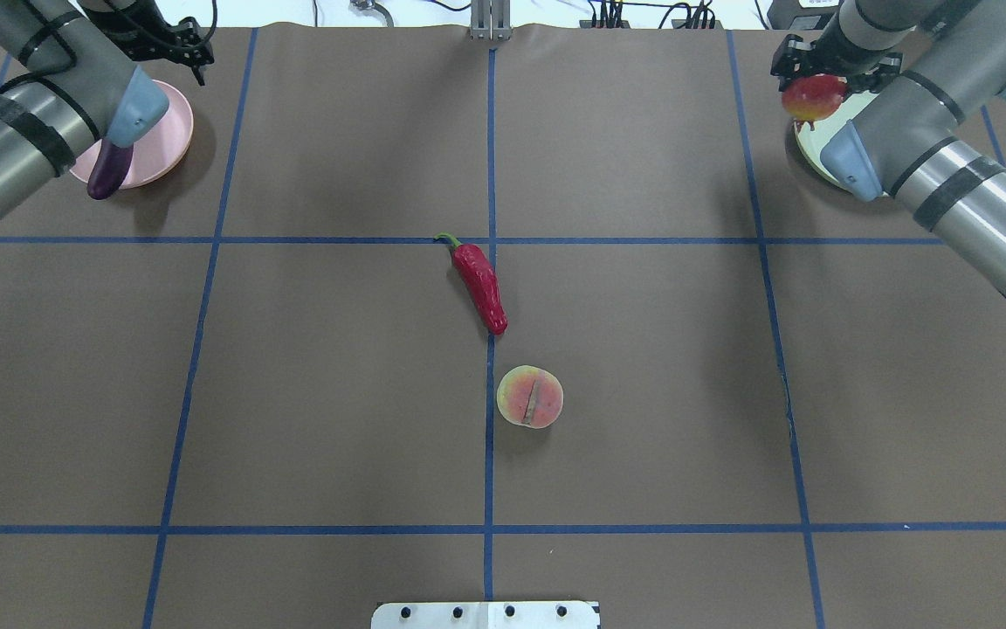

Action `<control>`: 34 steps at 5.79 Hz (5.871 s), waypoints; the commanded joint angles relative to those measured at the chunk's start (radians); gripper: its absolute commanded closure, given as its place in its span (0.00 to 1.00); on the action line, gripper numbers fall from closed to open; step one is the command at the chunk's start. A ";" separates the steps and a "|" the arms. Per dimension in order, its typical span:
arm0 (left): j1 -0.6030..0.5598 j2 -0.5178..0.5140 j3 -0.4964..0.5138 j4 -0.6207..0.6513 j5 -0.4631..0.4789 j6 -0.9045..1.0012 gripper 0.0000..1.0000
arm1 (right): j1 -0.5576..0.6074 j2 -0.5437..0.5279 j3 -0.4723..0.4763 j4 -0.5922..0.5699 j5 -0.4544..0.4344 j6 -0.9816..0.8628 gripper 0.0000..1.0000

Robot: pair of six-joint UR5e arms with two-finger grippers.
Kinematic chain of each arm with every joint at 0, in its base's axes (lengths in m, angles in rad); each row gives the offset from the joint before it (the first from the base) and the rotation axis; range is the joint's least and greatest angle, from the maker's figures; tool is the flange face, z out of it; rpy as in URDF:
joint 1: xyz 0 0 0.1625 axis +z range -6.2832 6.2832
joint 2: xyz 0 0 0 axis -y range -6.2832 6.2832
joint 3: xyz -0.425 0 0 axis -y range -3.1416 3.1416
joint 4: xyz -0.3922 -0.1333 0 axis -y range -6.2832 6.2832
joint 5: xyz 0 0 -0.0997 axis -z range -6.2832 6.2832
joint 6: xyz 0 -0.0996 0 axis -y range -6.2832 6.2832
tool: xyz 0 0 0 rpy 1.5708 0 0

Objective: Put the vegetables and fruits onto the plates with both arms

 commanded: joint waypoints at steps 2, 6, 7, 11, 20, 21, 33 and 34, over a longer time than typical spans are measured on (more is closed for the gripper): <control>0.213 -0.070 -0.156 0.038 -0.034 -0.460 0.00 | 0.048 -0.010 -0.174 0.117 -0.063 -0.055 1.00; 0.434 -0.198 -0.100 0.034 0.029 -0.713 0.00 | 0.048 -0.059 -0.184 0.147 -0.075 -0.060 0.01; 0.453 -0.203 -0.064 0.026 0.038 -0.708 0.00 | 0.049 -0.066 -0.179 0.166 -0.075 -0.092 0.00; 0.475 -0.210 -0.026 0.012 0.045 -0.711 0.72 | 0.058 -0.117 0.050 0.091 0.062 -0.083 0.00; -0.041 0.004 0.082 0.043 -0.082 0.198 1.00 | -0.397 -0.324 0.835 -0.116 0.081 0.509 0.00; -0.047 0.004 0.127 0.027 -0.046 0.242 1.00 | -0.461 -0.323 0.849 -0.116 0.033 0.558 0.00; -0.007 0.004 0.144 -0.103 0.052 0.128 0.00 | -0.756 -0.173 0.734 -0.112 -0.203 0.672 0.00; -0.006 0.056 0.018 -0.057 0.045 0.085 0.00 | -0.756 -0.154 0.711 -0.107 -0.203 0.680 0.00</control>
